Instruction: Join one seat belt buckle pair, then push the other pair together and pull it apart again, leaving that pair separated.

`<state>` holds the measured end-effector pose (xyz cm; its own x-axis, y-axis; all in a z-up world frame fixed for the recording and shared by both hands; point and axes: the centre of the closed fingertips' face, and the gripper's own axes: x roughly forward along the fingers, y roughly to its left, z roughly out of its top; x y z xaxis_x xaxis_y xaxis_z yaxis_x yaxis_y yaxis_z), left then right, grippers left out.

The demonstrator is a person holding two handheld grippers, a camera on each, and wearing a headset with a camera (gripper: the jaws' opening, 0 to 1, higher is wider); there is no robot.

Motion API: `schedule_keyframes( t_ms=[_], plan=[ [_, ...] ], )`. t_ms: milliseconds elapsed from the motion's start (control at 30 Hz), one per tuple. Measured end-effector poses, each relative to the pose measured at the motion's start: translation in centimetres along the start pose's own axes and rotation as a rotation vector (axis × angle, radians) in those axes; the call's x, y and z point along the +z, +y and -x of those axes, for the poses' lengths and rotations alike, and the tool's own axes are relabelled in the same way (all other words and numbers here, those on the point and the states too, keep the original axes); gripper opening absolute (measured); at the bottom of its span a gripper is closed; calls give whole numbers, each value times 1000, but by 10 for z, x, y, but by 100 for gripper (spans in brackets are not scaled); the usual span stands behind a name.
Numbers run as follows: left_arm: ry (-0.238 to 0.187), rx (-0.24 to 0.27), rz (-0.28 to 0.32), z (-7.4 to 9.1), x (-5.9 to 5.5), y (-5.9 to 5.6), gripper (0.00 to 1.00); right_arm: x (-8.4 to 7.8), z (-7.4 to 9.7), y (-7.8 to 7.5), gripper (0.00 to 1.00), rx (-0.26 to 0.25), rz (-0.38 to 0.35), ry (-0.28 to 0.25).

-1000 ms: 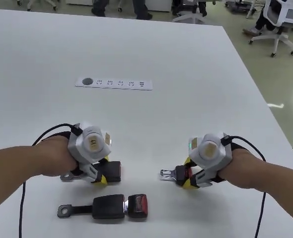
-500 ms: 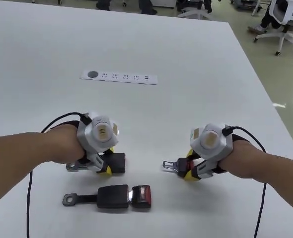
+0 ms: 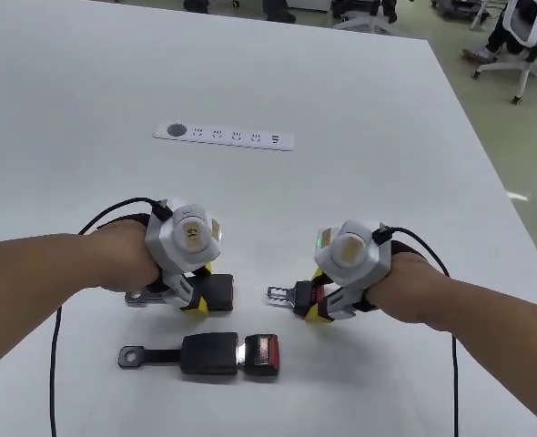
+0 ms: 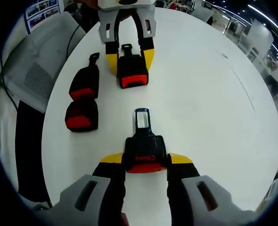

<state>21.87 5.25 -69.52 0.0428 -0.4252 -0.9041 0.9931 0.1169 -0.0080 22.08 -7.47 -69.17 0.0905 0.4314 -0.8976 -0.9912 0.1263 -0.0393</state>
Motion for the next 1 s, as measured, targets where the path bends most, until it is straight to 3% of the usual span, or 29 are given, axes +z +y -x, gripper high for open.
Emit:
schedule_keyframes(
  t_ms=[300, 367, 533, 700, 767, 1000],
  plan=[
    [-4, -2, 3, -1, 0, 1, 34, 36, -18, 9, 31, 14, 37, -23],
    [0, -1, 3, -1, 0, 1, 34, 39, -21, 4, 31, 17, 41, -21],
    [6, -1, 2, 0, 0, 0, 34, 42, -23, 9, 31, 22, 58, -1],
    [10, 3, 9, 0, 0, 1, 34, 43, -22, 8, 31, -2, 98, -2],
    [10, 2, 8, 0, 0, 1, 34, 49, -22, 11, 31, 11, 82, -44],
    [10, -4, -5, 0, -1, 2, 34, 54, -27, 8, 31, 22, 95, -55]
  ],
)
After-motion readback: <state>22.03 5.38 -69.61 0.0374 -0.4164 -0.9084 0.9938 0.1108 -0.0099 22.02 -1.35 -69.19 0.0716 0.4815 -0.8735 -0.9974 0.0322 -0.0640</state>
